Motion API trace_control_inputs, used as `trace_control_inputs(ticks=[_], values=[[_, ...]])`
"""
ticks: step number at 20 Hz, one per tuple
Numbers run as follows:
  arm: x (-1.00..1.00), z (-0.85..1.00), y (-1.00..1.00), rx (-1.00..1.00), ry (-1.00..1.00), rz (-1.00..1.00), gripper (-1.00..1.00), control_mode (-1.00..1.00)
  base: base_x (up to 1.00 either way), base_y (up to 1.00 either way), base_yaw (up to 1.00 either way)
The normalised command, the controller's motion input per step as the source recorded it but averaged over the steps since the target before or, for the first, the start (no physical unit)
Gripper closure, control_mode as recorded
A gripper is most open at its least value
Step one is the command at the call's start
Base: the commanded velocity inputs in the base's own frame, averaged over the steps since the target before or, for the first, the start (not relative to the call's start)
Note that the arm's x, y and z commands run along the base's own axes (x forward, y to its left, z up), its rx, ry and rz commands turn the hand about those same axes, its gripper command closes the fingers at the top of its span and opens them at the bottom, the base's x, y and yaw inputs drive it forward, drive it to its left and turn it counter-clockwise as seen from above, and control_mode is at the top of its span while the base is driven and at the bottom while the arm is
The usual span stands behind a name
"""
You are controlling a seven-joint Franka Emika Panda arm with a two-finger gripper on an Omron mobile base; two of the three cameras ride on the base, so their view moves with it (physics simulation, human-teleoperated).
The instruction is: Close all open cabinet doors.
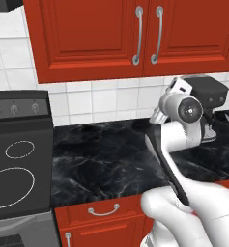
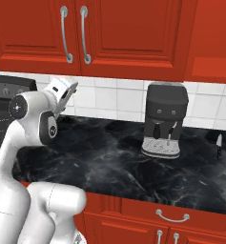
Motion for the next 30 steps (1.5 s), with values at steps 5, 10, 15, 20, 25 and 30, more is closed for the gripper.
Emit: trace_control_inputs(ticks=[5,10,15,20,25,30], values=[[-0.79,0.01,-0.07,0.26,0.0,-0.3,-1.0,-1.0,0.0,0.0,0.0],[-0.94,0.0,0.0,0.31,0.0,-0.31,-1.0,-1.0,0.0,0.0,0.0],[-0.68,-0.1,-0.03,0.15,0.02,-0.1,-1.0,-1.0,0.0,0.0,0.0],[0.0,0.0,0.0,0.0,0.01,0.0,-1.0,-1.0,0.0,0.0,0.0],[0.0,0.0,0.0,0.0,0.0,0.0,-1.0,-1.0,0.0,0.0,0.0],[-0.06,0.0,0.0,0.0,-0.02,0.0,-1.0,-1.0,0.0,0.0,0.0]])
